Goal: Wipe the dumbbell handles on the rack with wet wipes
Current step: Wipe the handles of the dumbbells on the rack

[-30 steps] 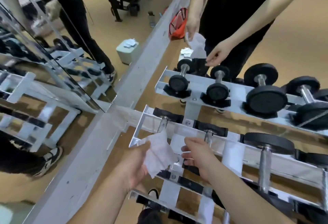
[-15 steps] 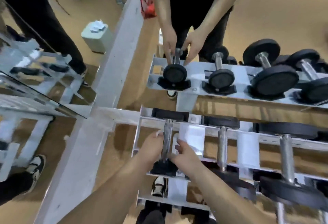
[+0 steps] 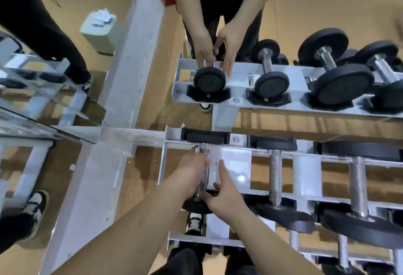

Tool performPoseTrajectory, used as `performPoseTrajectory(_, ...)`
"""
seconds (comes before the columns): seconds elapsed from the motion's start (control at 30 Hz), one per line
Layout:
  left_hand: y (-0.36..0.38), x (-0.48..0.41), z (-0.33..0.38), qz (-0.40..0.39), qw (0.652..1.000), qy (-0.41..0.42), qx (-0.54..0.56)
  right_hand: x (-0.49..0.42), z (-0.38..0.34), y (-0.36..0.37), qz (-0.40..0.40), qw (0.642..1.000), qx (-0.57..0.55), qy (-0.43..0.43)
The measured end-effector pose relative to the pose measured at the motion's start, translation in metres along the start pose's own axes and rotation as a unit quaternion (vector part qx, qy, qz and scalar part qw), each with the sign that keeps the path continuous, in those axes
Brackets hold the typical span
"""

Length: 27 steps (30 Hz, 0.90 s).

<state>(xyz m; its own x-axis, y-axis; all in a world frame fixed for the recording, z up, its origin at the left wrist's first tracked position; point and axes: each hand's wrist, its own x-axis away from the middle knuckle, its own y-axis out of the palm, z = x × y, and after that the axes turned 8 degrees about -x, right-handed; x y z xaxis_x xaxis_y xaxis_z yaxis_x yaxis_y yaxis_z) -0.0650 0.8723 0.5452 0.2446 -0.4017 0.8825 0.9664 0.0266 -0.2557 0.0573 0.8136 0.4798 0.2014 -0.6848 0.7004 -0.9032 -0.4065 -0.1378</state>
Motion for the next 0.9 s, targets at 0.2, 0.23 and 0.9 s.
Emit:
performPoseTrajectory(0.2,0.002,0.005,-0.024,-0.067,0.987,0.045,-0.139,-0.002,-0.008,-0.008,-0.015,0.995,-0.068,0.070)
performPoseTrajectory(0.23,0.000,-0.001,-0.013,-0.051,0.990,0.043,-0.127,-0.002,-0.010,-0.008,-0.010,0.997,-0.043,0.069)
performPoseTrajectory(0.9,0.002,0.013,-0.040,-0.057,0.983,0.092,-0.149,-0.001,-0.009,-0.001,0.048,0.997,0.031,0.043)
